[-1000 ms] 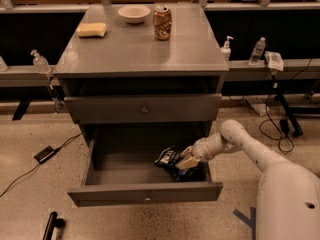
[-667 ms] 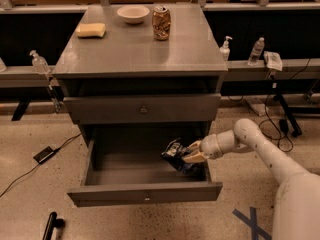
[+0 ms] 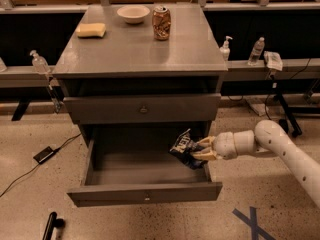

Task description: Pick blue chip bag from middle drawer and place on counter

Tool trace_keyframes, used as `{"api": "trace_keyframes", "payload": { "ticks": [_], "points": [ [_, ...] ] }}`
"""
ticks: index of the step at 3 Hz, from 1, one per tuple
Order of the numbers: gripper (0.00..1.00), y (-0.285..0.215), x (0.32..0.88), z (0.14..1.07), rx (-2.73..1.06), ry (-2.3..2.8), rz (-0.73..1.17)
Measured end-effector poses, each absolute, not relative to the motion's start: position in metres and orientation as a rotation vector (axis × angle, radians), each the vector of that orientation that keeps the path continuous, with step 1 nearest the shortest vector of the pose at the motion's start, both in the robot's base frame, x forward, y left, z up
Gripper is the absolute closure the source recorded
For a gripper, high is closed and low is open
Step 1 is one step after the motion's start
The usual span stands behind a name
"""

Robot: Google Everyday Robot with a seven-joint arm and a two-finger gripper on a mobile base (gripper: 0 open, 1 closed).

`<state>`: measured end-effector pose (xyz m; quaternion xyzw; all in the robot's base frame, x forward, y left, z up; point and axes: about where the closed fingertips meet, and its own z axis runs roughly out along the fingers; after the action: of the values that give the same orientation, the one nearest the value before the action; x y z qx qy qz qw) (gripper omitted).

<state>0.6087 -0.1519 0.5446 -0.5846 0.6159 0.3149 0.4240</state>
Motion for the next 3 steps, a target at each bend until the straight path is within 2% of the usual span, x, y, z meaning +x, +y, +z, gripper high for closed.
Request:
{"api": "trace_keyframes", "payload": {
  "ticks": [2,3],
  "points": [
    [1.00,-0.171,0.588,0.613,-1.505,1.357,0.777],
    [1.00,-0.170,0.588,0.613,-1.505,1.357,0.777]
  ]
}}
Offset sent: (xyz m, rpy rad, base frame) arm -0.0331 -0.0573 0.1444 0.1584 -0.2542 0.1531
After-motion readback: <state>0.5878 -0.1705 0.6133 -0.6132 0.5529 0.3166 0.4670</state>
